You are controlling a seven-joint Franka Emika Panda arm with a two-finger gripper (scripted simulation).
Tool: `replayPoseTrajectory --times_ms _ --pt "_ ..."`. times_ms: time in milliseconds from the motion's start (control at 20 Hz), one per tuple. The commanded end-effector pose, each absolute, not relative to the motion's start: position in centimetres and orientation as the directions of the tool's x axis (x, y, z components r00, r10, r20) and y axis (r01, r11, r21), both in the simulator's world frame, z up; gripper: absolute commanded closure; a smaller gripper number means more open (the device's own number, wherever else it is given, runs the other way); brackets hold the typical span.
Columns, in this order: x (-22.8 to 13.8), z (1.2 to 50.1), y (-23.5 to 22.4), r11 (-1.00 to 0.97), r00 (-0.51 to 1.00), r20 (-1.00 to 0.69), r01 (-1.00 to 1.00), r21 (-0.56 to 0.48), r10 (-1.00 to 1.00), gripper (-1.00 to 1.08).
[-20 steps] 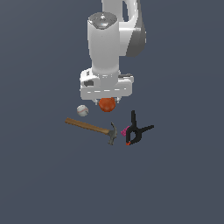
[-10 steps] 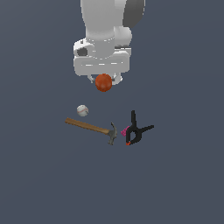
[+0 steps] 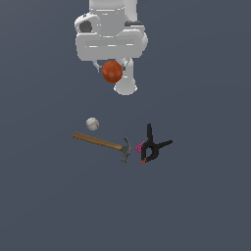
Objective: Pick up a designated object from a clutter of objects.
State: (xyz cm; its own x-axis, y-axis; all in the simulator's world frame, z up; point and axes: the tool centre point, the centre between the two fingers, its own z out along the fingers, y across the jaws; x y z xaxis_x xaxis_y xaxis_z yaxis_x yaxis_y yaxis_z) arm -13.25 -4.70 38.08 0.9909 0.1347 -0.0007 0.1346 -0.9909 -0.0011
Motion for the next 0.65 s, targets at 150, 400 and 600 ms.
replayPoseTrajectory --times_ms 150,400,600 --pt "-14.4 40.0 -5.1 -0.991 0.991 0.0 0.135 -0.001 0.135 1.08" --pt "-14.6 40.4 -5.2 -0.991 0.991 0.0 0.135 -0.001 0.135 1.08" --pt "-14.4 40.3 -5.1 -0.991 0.991 0.0 0.135 0.0 0.135 1.08"
